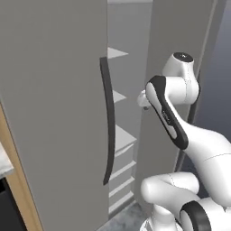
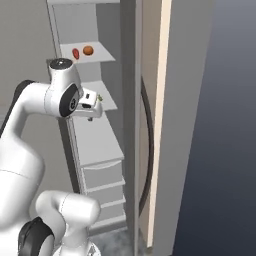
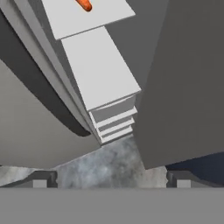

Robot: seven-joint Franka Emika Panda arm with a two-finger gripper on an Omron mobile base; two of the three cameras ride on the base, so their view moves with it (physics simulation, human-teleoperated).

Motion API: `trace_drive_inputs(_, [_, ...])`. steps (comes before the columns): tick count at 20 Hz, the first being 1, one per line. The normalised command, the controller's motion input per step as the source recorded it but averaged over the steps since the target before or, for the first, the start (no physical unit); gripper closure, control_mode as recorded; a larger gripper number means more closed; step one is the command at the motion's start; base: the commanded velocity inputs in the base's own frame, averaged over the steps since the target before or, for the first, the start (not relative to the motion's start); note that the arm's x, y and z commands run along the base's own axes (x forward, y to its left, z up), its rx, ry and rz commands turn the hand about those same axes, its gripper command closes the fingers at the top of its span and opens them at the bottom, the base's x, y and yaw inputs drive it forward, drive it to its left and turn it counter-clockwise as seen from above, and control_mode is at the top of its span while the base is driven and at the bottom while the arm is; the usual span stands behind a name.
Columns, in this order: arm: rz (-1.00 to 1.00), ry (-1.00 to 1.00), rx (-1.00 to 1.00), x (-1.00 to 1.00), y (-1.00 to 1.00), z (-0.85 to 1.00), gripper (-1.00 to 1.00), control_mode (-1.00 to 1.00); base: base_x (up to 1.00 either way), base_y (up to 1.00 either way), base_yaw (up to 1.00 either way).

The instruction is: Take the lemon wedge and carrot from the second highest rack and move them to the highest rack where the tangerine and carrot are located, to maximize freezer space. Close the freezer door after rearranging.

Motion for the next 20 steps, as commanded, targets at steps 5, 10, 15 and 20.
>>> trace_drive_inputs(5, [0.0, 0.0, 0.0, 0.0, 0.0, 0.0, -1.0, 1.0, 0.44, 0.44, -0.28])
trace_drive_inputs(10, [0.0, 0.0, 0.0, 0.0, 0.0, 0.0, -1.0, 1.0, 0.47, 0.04, -0.13])
trace_drive_inputs(15, [0.0, 0.0, 0.0, 0.0, 0.0, 0.0, -1.0, 1.0, 0.42, 0.11, -0.08])
trace_drive_inputs(20, [0.0, 0.0, 0.0, 0.0, 0.0, 0.0, -1.0, 1.0, 0.45, 0.0, 0.0])
